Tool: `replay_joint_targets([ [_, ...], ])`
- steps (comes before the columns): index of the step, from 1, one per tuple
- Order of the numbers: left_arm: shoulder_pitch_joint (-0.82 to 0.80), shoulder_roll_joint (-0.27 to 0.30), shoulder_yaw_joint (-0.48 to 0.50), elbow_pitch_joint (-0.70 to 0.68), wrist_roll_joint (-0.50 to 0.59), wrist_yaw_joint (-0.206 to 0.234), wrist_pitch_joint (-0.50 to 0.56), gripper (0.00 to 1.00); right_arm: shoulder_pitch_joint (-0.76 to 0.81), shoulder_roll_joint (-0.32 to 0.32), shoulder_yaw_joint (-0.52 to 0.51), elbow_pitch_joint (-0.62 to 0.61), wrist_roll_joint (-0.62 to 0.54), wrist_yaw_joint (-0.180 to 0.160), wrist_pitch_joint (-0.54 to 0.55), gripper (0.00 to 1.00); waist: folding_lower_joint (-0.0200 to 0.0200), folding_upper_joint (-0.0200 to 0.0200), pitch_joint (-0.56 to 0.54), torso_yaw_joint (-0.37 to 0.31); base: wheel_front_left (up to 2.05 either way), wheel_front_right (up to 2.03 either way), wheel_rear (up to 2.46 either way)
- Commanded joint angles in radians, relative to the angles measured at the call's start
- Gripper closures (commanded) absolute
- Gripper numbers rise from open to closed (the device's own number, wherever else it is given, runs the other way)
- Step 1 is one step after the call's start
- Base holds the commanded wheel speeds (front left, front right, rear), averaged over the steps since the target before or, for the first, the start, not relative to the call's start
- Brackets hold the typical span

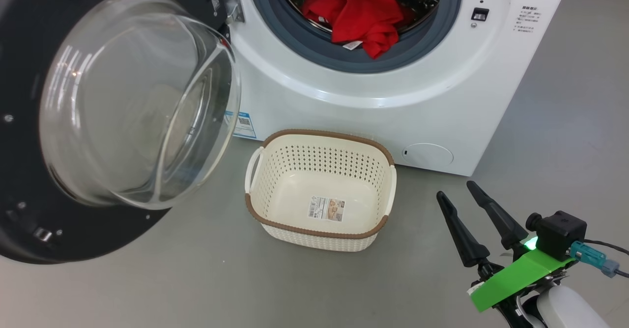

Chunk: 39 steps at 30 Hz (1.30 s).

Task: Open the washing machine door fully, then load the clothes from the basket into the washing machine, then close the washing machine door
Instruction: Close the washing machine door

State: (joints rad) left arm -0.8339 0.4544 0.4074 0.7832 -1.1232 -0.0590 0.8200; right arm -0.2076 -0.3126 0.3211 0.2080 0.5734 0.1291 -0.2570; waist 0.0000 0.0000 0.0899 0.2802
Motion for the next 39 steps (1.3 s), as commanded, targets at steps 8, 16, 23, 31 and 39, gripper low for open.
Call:
replay_joint_targets([
  [8,0.097,-0.019,-0.030,-0.208,-0.057,0.006,0.168,1.00,0.001,0.007,0.012,-0.023,0.002,0.002,-0.005,0.00,0.0000,0.0000,-0.017,0.011,0.00,0.00,0.00],
  [16,0.176,-0.089,-0.043,-0.399,-0.104,0.069,0.254,1.00,0.004,0.010,0.007,-0.025,0.002,0.002,-0.005,0.00,0.0000,0.0000,-0.018,0.011,0.00,0.00,0.00],
  [23,0.224,-0.139,-0.066,-0.557,-0.123,0.119,0.298,1.00,0.004,0.013,0.005,-0.023,0.002,0.002,-0.005,0.00,0.0000,0.0000,-0.020,0.012,0.00,0.00,0.00],
  [31,0.256,-0.161,-0.074,-0.644,-0.126,0.146,0.309,1.00,0.000,0.016,0.005,-0.022,0.001,0.002,-0.005,0.00,0.0000,0.0000,-0.018,0.009,0.00,0.00,0.00],
  [39,0.262,-0.155,-0.062,-0.656,-0.094,0.139,0.261,1.00,-0.004,0.013,0.005,-0.017,0.007,0.002,-0.005,0.00,0.0000,0.0000,-0.015,0.007,0.00,0.00,0.00],
])
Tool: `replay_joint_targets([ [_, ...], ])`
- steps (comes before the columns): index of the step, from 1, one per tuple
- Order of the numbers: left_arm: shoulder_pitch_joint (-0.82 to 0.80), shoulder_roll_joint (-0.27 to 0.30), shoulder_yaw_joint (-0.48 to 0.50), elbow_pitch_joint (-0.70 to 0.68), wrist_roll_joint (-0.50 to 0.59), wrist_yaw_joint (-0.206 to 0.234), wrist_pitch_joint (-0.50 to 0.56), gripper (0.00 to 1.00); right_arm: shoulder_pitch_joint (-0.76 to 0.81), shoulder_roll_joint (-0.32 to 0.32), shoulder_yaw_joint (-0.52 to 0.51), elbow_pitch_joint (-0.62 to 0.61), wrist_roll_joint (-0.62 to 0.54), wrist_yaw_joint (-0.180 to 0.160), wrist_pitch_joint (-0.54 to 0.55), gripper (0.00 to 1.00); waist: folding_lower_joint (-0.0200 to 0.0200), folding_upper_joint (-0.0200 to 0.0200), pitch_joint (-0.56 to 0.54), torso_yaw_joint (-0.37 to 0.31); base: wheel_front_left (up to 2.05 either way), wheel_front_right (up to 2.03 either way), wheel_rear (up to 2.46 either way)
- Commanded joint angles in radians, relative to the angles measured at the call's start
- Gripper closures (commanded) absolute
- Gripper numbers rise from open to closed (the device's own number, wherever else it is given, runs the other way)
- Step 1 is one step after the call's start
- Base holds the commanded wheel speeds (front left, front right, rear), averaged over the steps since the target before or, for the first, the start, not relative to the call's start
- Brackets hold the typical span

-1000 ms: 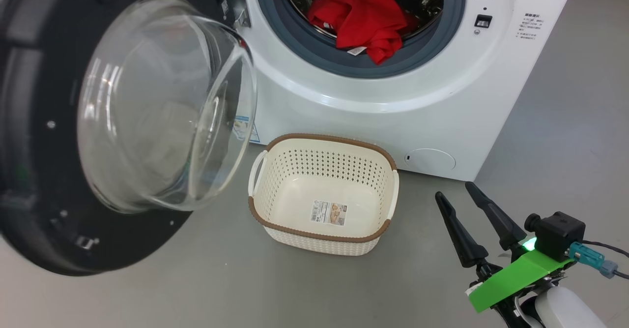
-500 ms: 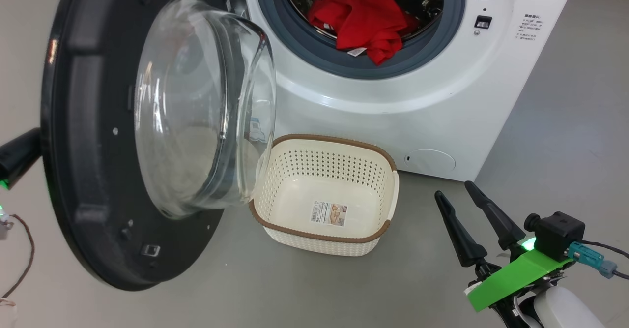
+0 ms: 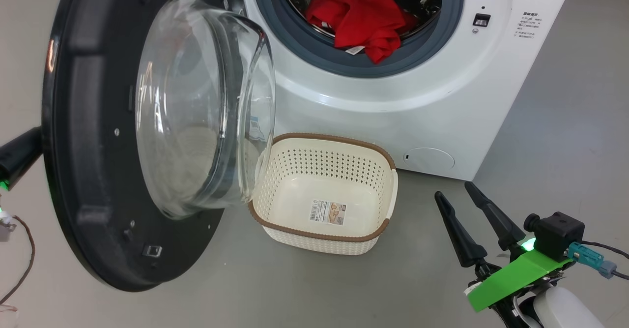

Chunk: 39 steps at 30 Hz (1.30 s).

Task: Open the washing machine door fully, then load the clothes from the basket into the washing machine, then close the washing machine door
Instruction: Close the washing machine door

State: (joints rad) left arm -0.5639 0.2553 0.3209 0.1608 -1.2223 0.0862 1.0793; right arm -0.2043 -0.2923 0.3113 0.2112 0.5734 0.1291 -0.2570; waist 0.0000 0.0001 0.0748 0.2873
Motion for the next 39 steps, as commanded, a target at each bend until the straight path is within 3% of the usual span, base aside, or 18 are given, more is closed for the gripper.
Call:
replay_joint_targets([
  [1,-0.008,0.044,0.025,-0.032,0.007,-0.008,-0.002,1.00,-0.007,-0.007,0.016,-0.020,0.007,0.002,-0.005,0.00,0.0000,-0.0001,-0.001,0.000,0.00,0.00,0.00],
  [9,-0.011,0.064,0.041,-0.026,0.030,-0.034,-0.044,0.97,0.000,-0.007,0.018,-0.022,0.005,0.002,-0.005,0.00,0.0000,-0.0001,-0.007,0.003,0.00,0.00,0.00],
  [10,-0.011,0.068,0.043,-0.024,0.035,-0.038,-0.049,0.78,0.002,-0.007,0.019,-0.022,0.005,0.002,-0.005,0.00,0.0000,-0.0001,-0.008,0.003,0.00,0.00,0.00],
  [12,-0.011,0.074,0.046,-0.021,0.042,-0.047,-0.061,0.69,0.004,-0.006,0.020,-0.023,0.004,0.002,-0.005,0.00,0.0000,-0.0001,-0.010,0.004,0.00,0.00,0.00],
  [14,-0.013,0.077,0.049,-0.019,0.047,-0.057,-0.073,0.52,0.005,-0.006,0.020,-0.023,0.003,0.002,-0.005,0.00,0.0000,-0.0001,-0.012,0.006,0.00,0.00,0.00],
  [15,-0.014,0.079,0.050,-0.019,0.051,-0.063,-0.079,0.29,0.006,-0.006,0.020,-0.023,0.003,0.002,-0.005,0.00,0.0000,-0.0001,-0.013,0.007,0.00,0.00,0.00],
  [16,-0.014,0.079,0.050,-0.019,0.051,-0.063,-0.079,0.29,0.006,-0.006,0.020,-0.023,0.003,0.002,-0.005,0.00,0.0000,-0.0001,-0.013,0.007,0.00,0.00,0.00],
  [17,-0.013,0.082,0.051,-0.020,0.056,-0.068,-0.087,0.03,0.007,-0.006,0.020,-0.024,0.003,0.002,-0.005,0.00,0.0000,-0.0001,-0.014,0.007,0.00,0.00,0.00],
  [18,-0.011,0.085,0.051,-0.021,0.063,-0.074,-0.093,0.00,0.008,-0.005,0.020,-0.024,0.002,0.002,-0.005,0.00,0.0000,-0.0001,-0.015,0.008,0.00,0.00,0.00],
  [28,0.048,0.097,0.061,-0.048,0.152,-0.173,-0.239,0.00,0.015,-0.005,0.021,-0.026,0.002,0.002,-0.005,0.00,0.0000,-0.0001,-0.023,0.015,0.00,0.00,0.00],
  [39,0.177,0.093,0.031,-0.109,0.299,-0.214,-0.505,0.00,0.015,-0.008,0.011,-0.027,0.003,0.002,-0.005,0.00,0.0000,-0.0001,-0.018,0.050,0.00,0.00,0.00],
])
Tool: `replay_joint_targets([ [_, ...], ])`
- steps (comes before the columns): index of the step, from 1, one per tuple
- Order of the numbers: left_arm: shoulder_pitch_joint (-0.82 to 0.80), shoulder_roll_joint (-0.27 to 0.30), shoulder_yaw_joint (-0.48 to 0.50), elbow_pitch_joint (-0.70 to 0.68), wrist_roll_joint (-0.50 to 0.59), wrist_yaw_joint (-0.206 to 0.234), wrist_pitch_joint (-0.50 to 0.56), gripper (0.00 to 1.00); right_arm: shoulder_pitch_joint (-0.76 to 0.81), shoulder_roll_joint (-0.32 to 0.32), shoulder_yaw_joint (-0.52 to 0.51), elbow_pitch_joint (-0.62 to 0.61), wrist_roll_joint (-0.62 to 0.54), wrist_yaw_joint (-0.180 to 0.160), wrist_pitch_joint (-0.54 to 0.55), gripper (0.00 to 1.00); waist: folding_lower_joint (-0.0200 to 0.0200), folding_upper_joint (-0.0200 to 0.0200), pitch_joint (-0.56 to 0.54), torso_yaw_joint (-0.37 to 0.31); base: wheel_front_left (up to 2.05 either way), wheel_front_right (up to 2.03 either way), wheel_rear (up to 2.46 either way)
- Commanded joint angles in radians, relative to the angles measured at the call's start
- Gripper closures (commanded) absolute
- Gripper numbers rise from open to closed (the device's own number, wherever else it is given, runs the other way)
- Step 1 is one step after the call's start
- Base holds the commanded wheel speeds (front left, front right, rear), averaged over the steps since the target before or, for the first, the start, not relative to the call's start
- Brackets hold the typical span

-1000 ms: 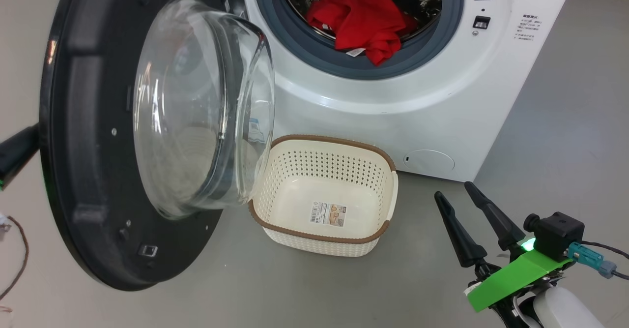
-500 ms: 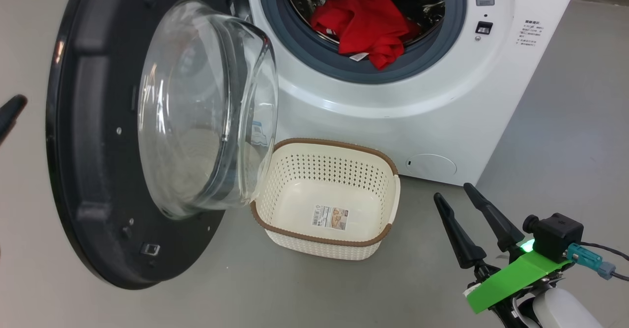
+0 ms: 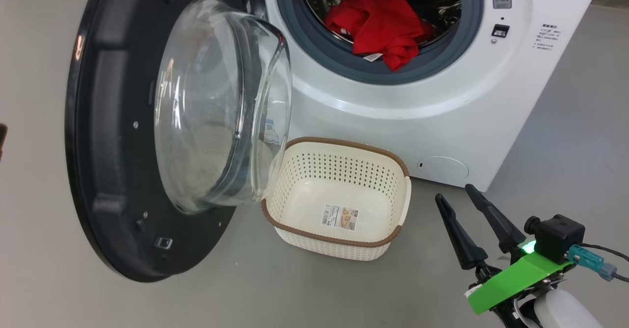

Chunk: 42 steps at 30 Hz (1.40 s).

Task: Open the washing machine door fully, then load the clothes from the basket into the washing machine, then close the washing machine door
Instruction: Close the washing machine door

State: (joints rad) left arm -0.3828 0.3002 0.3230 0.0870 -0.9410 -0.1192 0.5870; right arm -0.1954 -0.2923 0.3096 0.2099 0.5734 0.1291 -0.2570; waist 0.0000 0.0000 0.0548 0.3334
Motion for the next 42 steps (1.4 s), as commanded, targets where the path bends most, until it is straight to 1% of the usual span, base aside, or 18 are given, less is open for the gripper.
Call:
replay_joint_targets([
  [1,0.011,0.044,0.025,-0.040,0.030,-0.009,-0.040,0.00,0.004,-0.008,0.013,-0.025,0.003,0.002,-0.005,0.00,0.0000,0.0000,0.002,0.005,0.00,0.00,0.00],
  [10,0.166,-0.008,0.006,-0.081,0.105,-0.011,-0.273,0.00,0.005,-0.012,0.004,-0.031,0.013,0.002,-0.005,0.00,0.0000,0.0000,0.001,0.019,0.00,0.00,0.00],
  [11,0.181,-0.022,0.008,-0.083,0.104,-0.011,-0.304,0.00,0.004,-0.013,0.003,-0.032,0.013,0.002,-0.005,0.00,0.0000,0.0000,0.001,0.021,0.00,0.00,0.00],
  [13,0.221,-0.032,-0.009,-0.092,0.128,-0.011,-0.360,0.00,0.005,-0.013,0.001,-0.031,0.012,0.002,-0.005,0.00,0.0000,0.0000,-0.002,0.023,0.00,0.00,0.00],
  [15,0.260,-0.061,-0.024,-0.096,0.132,-0.011,-0.412,0.00,0.008,-0.012,-0.003,-0.032,0.010,0.002,-0.005,0.00,0.0000,0.0000,-0.005,0.027,0.00,0.00,0.00],
  [18,0.316,-0.072,-0.069,-0.102,0.173,-0.011,-0.485,0.00,0.012,-0.012,-0.006,-0.034,0.007,0.002,-0.005,0.00,0.0000,0.0000,-0.004,0.034,0.00,0.00,0.00],
  [20,0.346,-0.066,-0.100,-0.098,0.225,-0.011,-0.539,0.00,0.012,-0.012,-0.008,-0.035,0.005,0.002,-0.005,0.00,0.0000,0.0000,-0.004,0.037,0.00,0.00,0.00],
  [21,0.346,-0.066,-0.100,-0.098,0.225,-0.011,-0.539,0.00,0.012,-0.012,-0.008,-0.035,0.005,0.002,-0.005,0.00,0.0000,0.0000,-0.004,0.037,0.00,0.00,0.00],
  [25,0.382,-0.080,-0.140,-0.074,0.298,-0.011,-0.636,0.00,0.015,-0.011,-0.011,-0.040,0.001,0.002,-0.005,0.00,0.0000,0.0000,-0.005,0.041,0.00,0.00,0.00],
  [29,0.407,-0.097,-0.165,-0.051,0.354,-0.006,-0.704,0.00,0.014,-0.011,-0.008,-0.042,-0.001,0.002,-0.005,0.00,0.0000,0.0000,-0.005,0.040,0.00,0.00,0.00],
  [34,0.437,-0.117,-0.178,-0.042,0.412,0.019,-0.778,0.00,0.015,-0.013,0.005,-0.035,-0.011,0.002,-0.005,0.00,0.0000,0.0000,-0.008,0.029,0.00,0.00,0.00],
  [38,0.461,-0.131,-0.184,-0.054,0.442,0.033,-0.807,0.00,0.017,-0.010,0.004,-0.033,-0.012,0.002,-0.005,0.00,0.0000,0.0000,-0.011,0.023,0.00,0.00,0.00],
  [42,0.470,-0.126,-0.190,-0.056,0.470,0.044,-0.817,0.00,0.016,-0.008,0.005,-0.032,-0.016,0.002,-0.005,0.00,0.0000,0.0000,-0.011,0.019,0.00,0.00,0.00],
])
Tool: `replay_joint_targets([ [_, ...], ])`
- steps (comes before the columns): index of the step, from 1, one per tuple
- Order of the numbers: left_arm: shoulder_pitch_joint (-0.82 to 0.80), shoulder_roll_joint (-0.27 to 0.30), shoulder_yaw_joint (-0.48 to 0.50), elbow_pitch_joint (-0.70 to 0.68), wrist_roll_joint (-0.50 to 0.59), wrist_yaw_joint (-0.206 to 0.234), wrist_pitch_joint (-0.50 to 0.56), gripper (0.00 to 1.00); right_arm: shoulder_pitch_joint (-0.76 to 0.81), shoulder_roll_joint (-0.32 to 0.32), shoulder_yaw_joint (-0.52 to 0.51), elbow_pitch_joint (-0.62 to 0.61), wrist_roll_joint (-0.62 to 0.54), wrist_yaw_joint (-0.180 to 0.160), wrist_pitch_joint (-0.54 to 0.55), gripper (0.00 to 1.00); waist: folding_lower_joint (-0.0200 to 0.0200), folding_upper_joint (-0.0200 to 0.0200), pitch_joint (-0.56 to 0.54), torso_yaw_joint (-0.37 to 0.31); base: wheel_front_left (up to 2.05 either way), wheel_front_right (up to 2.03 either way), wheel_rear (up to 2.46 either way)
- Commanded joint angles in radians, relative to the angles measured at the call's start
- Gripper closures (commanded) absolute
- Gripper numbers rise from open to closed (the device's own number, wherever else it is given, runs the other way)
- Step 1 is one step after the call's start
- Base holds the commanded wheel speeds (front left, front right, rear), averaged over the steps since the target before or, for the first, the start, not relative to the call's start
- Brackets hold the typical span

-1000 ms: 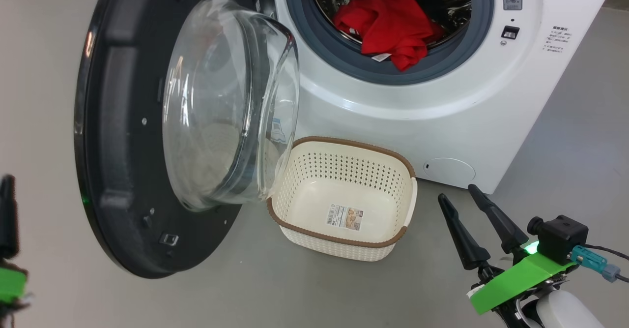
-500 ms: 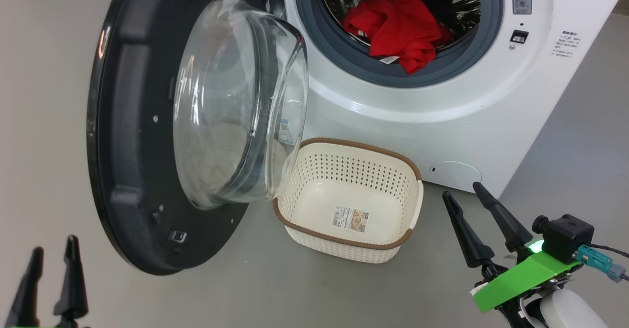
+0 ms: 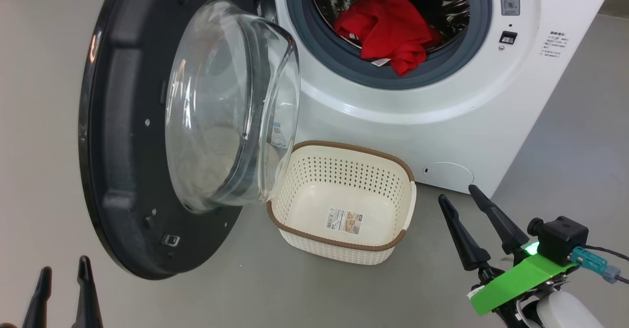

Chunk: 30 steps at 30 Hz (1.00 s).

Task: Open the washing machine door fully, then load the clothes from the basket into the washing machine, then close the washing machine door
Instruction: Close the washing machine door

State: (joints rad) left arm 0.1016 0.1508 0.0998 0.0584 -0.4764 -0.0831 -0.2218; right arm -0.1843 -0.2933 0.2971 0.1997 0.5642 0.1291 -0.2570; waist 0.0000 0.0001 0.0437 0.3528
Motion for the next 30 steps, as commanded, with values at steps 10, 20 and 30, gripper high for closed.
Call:
replay_joint_targets([
  [10,-0.022,0.022,0.020,-0.029,0.023,0.019,-0.016,0.00,0.003,-0.004,0.015,-0.020,-0.014,0.002,-0.005,0.00,0.0000,-0.0001,0.002,-0.005,0.00,0.00,0.00],
  [20,-0.031,0.018,0.002,-0.037,0.022,0.025,-0.013,0.00,0.000,-0.011,0.017,-0.019,-0.009,0.002,-0.005,0.00,0.0000,-0.0001,0.005,0.000,0.00,0.00,0.00],
  [30,-0.025,0.021,-0.002,-0.055,0.016,0.032,-0.006,0.00,-0.003,-0.017,0.023,-0.016,-0.004,0.002,-0.005,0.00,0.0000,-0.0001,0.007,-0.001,0.00,0.00,0.00],
])
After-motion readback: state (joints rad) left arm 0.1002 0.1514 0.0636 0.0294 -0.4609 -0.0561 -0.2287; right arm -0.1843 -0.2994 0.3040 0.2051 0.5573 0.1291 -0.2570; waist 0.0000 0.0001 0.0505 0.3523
